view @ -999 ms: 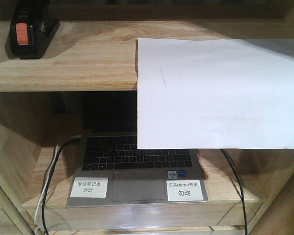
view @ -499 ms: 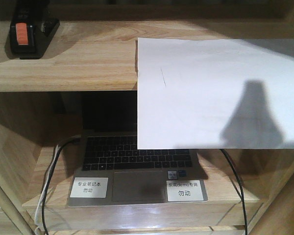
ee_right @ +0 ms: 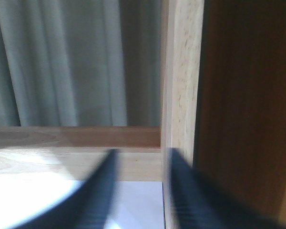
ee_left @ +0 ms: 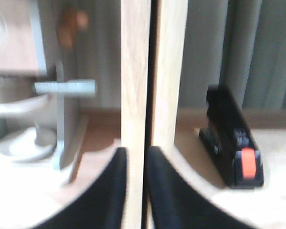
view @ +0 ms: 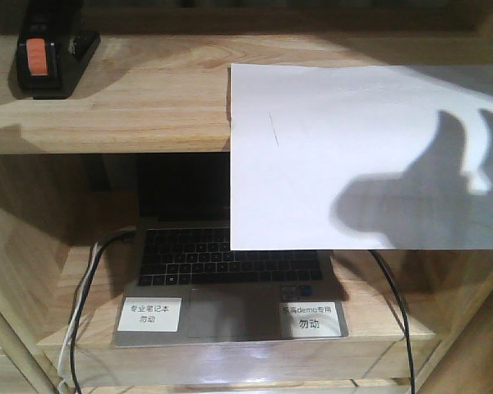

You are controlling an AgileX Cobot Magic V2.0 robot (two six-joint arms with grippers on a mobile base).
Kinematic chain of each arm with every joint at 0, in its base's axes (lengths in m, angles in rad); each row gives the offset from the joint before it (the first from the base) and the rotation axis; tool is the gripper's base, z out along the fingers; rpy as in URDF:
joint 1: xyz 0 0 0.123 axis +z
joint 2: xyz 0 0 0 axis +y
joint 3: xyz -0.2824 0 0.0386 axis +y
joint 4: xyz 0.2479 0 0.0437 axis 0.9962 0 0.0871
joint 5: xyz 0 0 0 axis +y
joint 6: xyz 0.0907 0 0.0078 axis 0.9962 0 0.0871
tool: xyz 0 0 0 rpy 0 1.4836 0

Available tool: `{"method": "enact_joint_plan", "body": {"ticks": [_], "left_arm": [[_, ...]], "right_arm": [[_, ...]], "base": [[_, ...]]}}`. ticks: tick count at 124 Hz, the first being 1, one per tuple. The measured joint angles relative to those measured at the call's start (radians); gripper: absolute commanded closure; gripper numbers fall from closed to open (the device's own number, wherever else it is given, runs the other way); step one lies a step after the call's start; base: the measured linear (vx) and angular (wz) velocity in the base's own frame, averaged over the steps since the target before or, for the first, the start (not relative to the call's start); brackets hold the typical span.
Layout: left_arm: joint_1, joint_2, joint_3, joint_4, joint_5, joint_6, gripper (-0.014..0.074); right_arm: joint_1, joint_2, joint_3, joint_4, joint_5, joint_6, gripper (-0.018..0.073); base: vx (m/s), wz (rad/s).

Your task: Grab stapler and paper to desk for stapling

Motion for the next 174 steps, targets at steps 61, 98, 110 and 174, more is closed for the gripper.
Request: {"method": "enact_joint_plan", "body": {"ticks": [61,98,110,174], "left_arm": [[-0.001,0.000,0.000,0.000,0.000,0.000,-0.0123],[-0.121,0.001,0.000,0.000,-0.010,0.004,-0.0117],[-0.208,0.001,0.000,0.000,-0.030,0.029,-0.0117],[-0.666,0.145,0.000,0.000,-0.090,0.058,-0.0103]], "right_arm": [[0.000,0.000,0.000,0.000,0.001,0.000,-0.0153],[0.000,0.000,0.000,0.000,0.001,0.000,-0.0103],[0.000,0.000,0.000,0.000,0.001,0.000,-0.0067],[0.000,0.000,0.000,-0.001,0.001,0.000,0.0151]], "base": [[0.00,0.00],[0.00,0.00],[0.00,0.00],[0.00,0.00]]}}
